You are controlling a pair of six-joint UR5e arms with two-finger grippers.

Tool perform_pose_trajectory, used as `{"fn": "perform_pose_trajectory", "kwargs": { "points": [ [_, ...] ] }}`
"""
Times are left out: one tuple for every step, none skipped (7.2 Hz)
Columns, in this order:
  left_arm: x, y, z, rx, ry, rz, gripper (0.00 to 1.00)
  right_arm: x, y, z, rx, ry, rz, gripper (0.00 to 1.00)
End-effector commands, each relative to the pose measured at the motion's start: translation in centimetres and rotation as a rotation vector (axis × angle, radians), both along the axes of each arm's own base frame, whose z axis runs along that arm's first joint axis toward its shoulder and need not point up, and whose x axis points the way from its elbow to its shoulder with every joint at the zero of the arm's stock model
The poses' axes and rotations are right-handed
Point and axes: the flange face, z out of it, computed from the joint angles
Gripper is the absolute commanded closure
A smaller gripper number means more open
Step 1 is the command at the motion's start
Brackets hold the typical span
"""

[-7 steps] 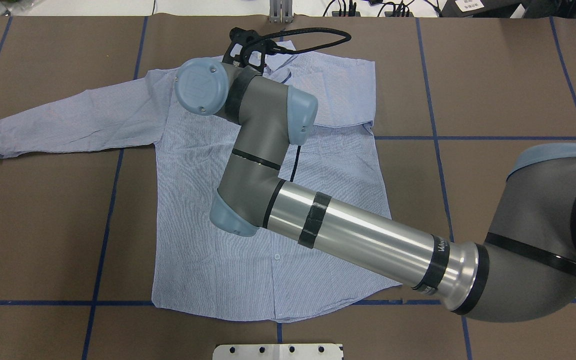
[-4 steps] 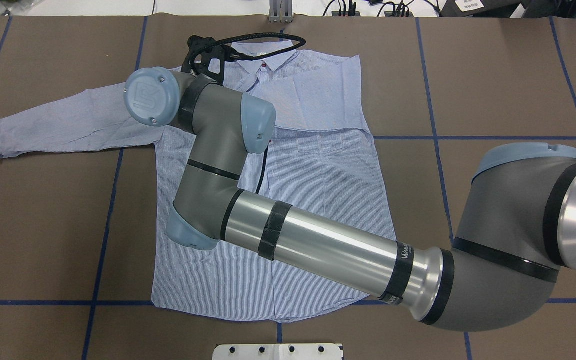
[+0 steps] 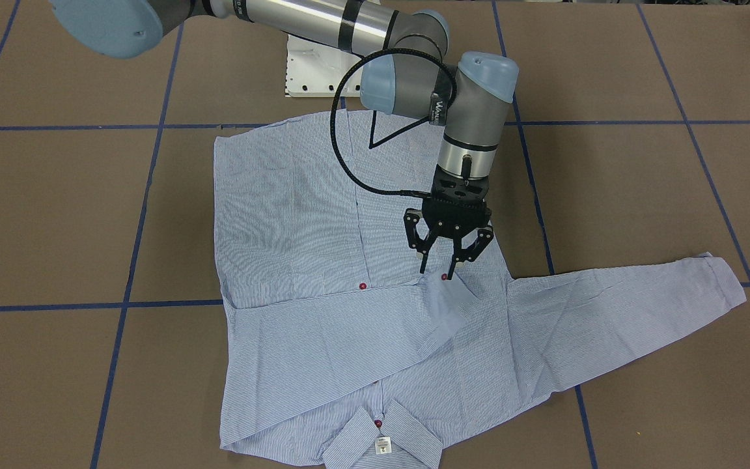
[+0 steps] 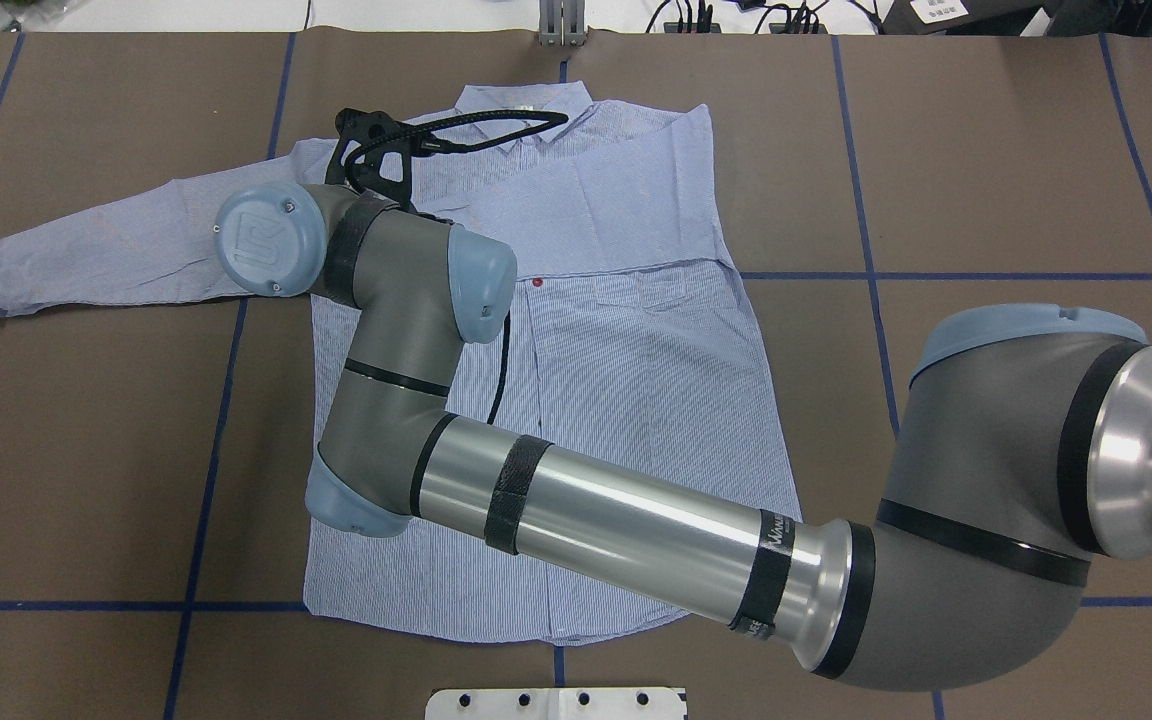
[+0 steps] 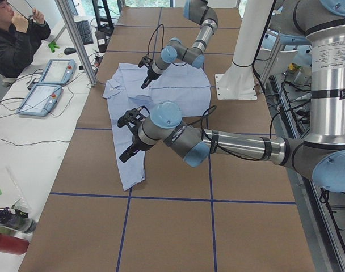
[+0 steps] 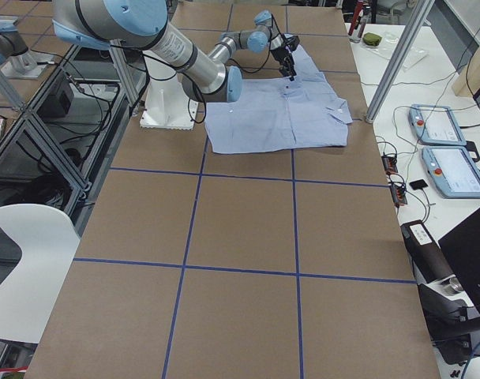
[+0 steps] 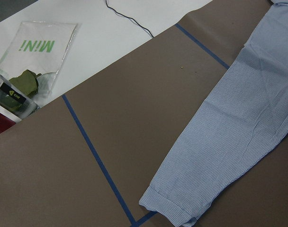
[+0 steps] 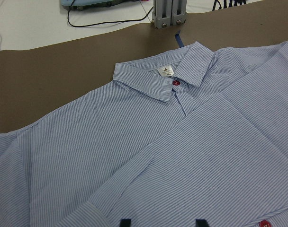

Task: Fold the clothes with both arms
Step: 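Carry the grasped sleeve across the shirt front toward the collar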

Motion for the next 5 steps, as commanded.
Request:
{"fn": "perform_pose_trajectory", "kwargs": {
  "points": [
    [0.0,-0.1,0.3,-0.007,0.001,-0.001,0.00,0.8,-0.8,-0.3,-0.025,0.042,-0.014,0.00],
    [0.1,-0.4,-0.1,-0.001,0.002,-0.001,0.00,3.9,-4.5,3.7,-0.115,0.038,-0.016,0.00],
    [0.1,-0.8,-0.6,0.015,0.001,0.000,0.00,9.2,-7.1,8.7,-0.188,0.021,-0.042,0.00],
    [0.1,-0.6,-1.3,0.078,-0.001,-0.002,0.00,14.4,-8.3,11.3,-0.138,0.037,-0.094,0.00],
    [0.2,-0.5,-0.6,0.096,0.000,0.000,0.00,20.0,-9.7,13.1,-0.113,0.025,-0.156,0.00]
  ]
}}
